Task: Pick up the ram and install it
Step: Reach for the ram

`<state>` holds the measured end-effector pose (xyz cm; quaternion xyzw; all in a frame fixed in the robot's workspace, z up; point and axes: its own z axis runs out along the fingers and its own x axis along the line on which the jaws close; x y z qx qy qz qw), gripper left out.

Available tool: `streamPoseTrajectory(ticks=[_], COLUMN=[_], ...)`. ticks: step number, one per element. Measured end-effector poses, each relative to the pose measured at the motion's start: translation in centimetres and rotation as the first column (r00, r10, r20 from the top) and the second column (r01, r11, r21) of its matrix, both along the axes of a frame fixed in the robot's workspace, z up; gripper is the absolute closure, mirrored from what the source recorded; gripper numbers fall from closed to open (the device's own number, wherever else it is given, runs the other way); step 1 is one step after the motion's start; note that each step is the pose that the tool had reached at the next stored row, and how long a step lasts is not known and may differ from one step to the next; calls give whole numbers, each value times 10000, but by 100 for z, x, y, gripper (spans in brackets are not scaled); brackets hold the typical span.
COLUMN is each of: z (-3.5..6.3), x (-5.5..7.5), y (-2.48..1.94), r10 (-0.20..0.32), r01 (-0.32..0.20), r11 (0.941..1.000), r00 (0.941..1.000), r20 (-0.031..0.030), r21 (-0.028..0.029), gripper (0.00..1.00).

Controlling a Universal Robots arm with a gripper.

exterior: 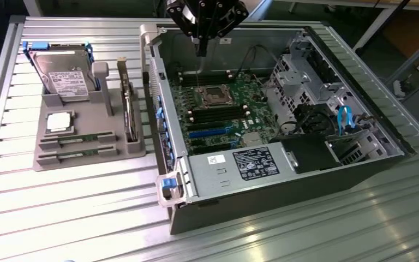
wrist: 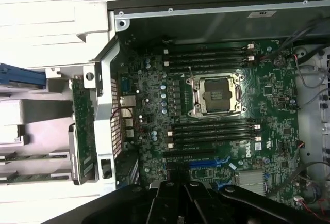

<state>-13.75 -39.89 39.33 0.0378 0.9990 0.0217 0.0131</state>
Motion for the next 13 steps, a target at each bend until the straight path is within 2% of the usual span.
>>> streamPoseTrajectory(ticks=[13], z=[-1], x=[-153], y=[0], r10=[-1], r01=[1], r11=[10000], r00=[10000], r20=[0], r21=[0], gripper=[91])
